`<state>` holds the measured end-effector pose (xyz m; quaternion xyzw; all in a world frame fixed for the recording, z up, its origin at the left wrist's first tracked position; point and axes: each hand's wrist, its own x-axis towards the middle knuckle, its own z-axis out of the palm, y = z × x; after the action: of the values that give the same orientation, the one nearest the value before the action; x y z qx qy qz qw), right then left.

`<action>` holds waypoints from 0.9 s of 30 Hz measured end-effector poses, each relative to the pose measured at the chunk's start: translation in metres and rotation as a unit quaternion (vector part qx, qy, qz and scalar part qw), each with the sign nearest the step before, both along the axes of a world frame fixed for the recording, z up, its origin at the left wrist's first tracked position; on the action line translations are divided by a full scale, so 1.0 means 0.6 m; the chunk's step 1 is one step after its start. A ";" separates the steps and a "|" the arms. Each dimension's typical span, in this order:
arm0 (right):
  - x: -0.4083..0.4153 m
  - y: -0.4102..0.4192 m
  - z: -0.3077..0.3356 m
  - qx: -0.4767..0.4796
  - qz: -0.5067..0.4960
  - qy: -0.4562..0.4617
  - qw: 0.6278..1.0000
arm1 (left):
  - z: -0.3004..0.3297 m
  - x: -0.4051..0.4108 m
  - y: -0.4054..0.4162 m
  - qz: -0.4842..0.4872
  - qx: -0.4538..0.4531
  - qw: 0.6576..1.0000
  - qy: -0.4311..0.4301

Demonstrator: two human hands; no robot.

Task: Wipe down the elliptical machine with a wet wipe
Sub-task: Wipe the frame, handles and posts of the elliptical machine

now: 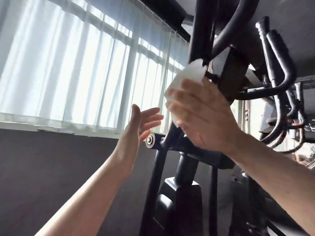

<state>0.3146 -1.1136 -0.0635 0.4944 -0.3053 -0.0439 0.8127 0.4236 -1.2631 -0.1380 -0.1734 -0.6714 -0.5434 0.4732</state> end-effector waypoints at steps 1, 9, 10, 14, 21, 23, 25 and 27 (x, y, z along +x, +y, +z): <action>-0.025 -0.008 -0.036 0.020 -0.056 0.030 0.998 | -0.001 0.002 0.001 0.009 0.005 1.000 0.001; -0.097 -0.023 -0.083 0.037 -0.051 0.094 0.994 | -0.012 -0.001 0.012 0.030 -0.075 0.997 0.006; -0.082 -0.025 -0.061 0.018 -0.005 0.097 0.995 | -0.013 -0.006 0.013 0.018 -0.079 0.997 0.010; -0.066 -0.061 -0.022 -0.021 0.114 0.102 0.988 | -0.010 -0.012 0.013 -0.039 -0.094 0.995 0.019; -0.061 -0.048 -0.032 -0.003 0.071 0.080 0.994 | 0.008 0.012 0.022 -0.046 -0.108 0.992 -0.041; -0.039 -0.025 -0.019 0.019 0.046 0.084 0.995 | 0.020 0.028 0.029 -0.027 -0.103 0.993 -0.057; -0.007 -0.002 0.015 0.027 0.040 0.070 0.996 | 0.040 0.041 0.040 0.000 -0.089 0.995 -0.044; 0.026 0.018 0.069 0.014 0.050 0.021 0.998 | 0.071 0.058 0.062 -0.001 -0.066 0.998 -0.018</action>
<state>0.3301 -1.1026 -0.0222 0.5192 -0.2625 -0.0180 0.8132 0.4582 -1.2261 -0.0952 -0.1947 -0.7143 -0.5013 0.4479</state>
